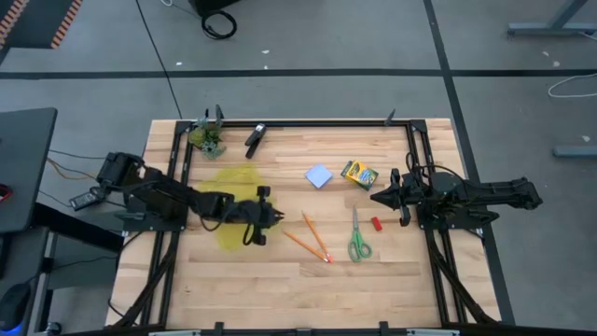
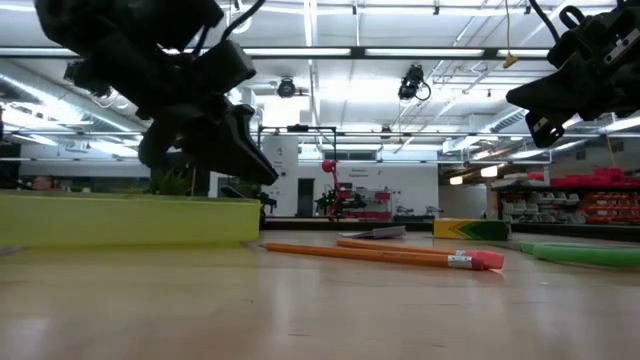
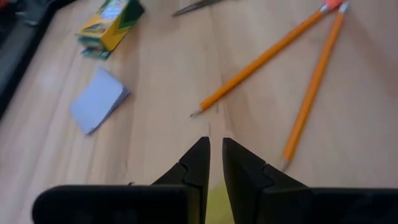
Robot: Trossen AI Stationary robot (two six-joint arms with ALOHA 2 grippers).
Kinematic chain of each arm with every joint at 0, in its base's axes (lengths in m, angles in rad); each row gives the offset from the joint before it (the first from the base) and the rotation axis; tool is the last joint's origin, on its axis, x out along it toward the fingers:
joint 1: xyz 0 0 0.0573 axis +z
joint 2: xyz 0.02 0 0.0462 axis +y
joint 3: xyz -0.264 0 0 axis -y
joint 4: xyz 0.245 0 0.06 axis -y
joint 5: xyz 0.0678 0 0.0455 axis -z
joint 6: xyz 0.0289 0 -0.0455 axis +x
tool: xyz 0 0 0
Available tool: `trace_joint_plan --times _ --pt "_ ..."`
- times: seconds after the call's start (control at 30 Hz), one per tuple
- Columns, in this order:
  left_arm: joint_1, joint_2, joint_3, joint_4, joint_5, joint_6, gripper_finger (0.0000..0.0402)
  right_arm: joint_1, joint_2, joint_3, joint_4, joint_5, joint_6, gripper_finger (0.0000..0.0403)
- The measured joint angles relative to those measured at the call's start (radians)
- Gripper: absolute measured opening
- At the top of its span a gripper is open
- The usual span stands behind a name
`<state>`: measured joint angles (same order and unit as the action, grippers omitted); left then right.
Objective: Pack school essentials
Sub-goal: Put the left orange pencil into the yellow supply box
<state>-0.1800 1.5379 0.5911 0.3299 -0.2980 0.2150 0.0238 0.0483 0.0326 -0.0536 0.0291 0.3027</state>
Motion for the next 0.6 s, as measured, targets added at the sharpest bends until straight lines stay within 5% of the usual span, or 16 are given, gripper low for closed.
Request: trace_joint_plan --times 0.3,0.6 --pt "0.102 0.0 0.004 0.115 0.198 0.006 0.0052 0.0 0.0 0.0 0.0 0.0 0.0 0.0007" --pt "0.086 0.051 0.072 0.13 0.373 -0.021 0.0056 0.0 0.0 0.0 0.0 0.0 0.0 0.0007"
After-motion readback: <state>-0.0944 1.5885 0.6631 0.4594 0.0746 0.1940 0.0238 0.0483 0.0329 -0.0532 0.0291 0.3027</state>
